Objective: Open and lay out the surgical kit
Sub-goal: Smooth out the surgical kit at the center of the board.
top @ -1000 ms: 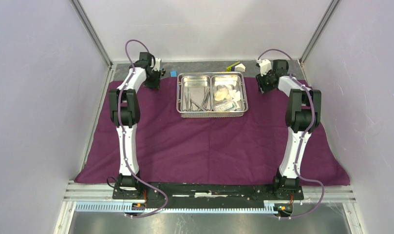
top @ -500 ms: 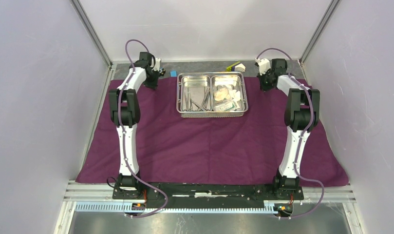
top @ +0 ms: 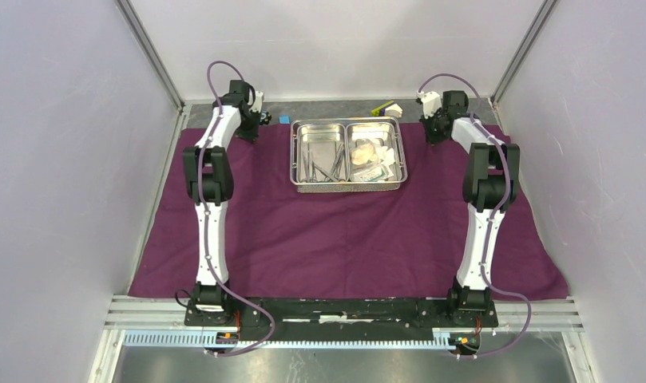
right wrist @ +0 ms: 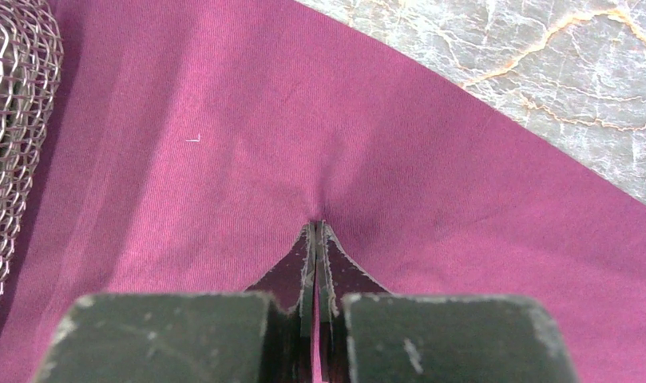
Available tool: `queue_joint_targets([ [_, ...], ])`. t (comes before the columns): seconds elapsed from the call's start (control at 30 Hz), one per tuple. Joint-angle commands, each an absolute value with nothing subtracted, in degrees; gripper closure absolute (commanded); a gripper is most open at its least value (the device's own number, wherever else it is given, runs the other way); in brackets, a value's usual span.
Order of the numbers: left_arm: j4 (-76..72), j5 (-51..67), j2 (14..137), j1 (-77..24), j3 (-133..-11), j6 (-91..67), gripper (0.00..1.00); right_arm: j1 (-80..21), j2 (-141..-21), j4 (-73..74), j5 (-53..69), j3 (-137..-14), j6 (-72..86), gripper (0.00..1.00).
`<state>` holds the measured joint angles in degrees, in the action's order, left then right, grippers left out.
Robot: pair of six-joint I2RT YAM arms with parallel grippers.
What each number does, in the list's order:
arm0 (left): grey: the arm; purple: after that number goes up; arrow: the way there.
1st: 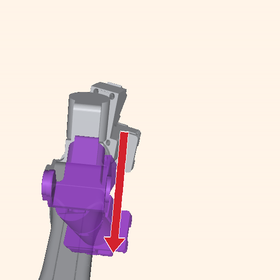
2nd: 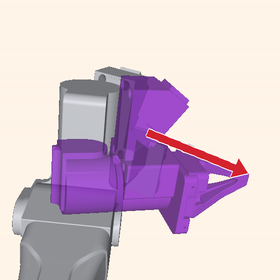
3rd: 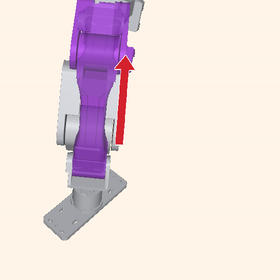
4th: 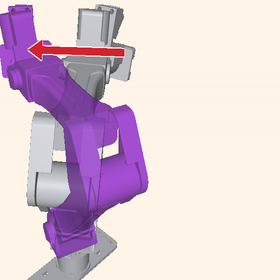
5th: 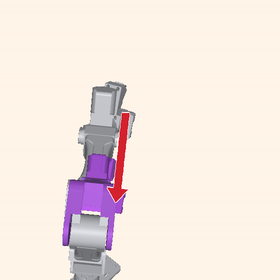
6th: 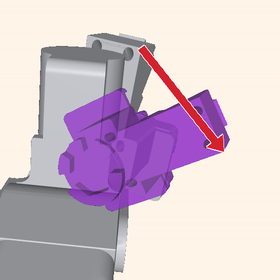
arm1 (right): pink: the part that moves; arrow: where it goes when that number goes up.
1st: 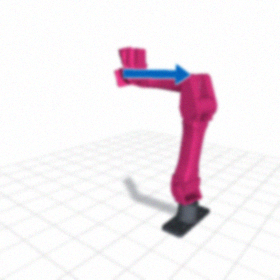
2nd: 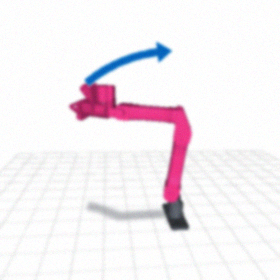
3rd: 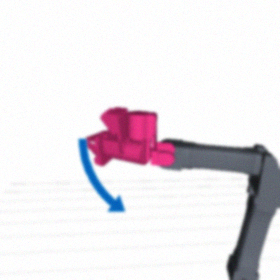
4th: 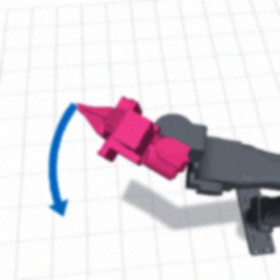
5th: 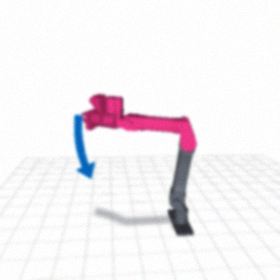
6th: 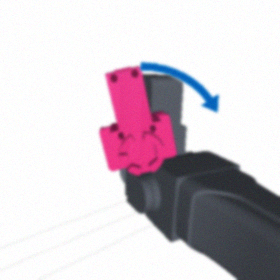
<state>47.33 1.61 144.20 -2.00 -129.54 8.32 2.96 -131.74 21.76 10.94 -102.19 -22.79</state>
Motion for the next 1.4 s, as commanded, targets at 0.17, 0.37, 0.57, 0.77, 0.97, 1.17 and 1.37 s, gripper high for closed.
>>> queue_joint_targets([
  [0.17, 52.1, -1.5, 150.4, -0.3, -138.6, 7.4, 0.98, 3.8, -132.7, 20.5, 6.0, -101.6, -24.5, 1.0],
  [0.37, 52.0, -2.8, 149.5, -0.3, -137.8, 8.0, 0.98, 3.8, -131.9, 20.3, 6.0, -100.3, -24.0, 1.0],
  [0.57, 48.1, 3.9, 142.8, 1.8, -131.5, 5.9, 0.83, 3.8, -129.9, 20.0, 7.1, -99.5, -23.8, 0.85],
  [0.77, 41.3, 8.9, 137.8, 1.3, -129.0, 1.9, 0.41, 3.8, -127.7, 19.7, 8.1, -99.0, -23.3, 0.64],
  [0.97, 38.1, 12.4, 138.8, -1.6, -131.4, 0.6, 0.32, 3.8, -127.6, 20.0, 8.0, -99.1, -23.4, 0.62],
  [1.17, 32.2, 14.1, 140.6, -4.2, -132.7, -2.1, 0.35, 3.8, -128.2, 20.5, 8.0, -99.8, -23.3, 0.62],
  [1.37, 30.3, 12.9, 144.7, -5.9, -137.4, -2.4, 0.38, 3.8, -128.6, 21.0, 7.9, -100.0, -23.4, 0.63],
])
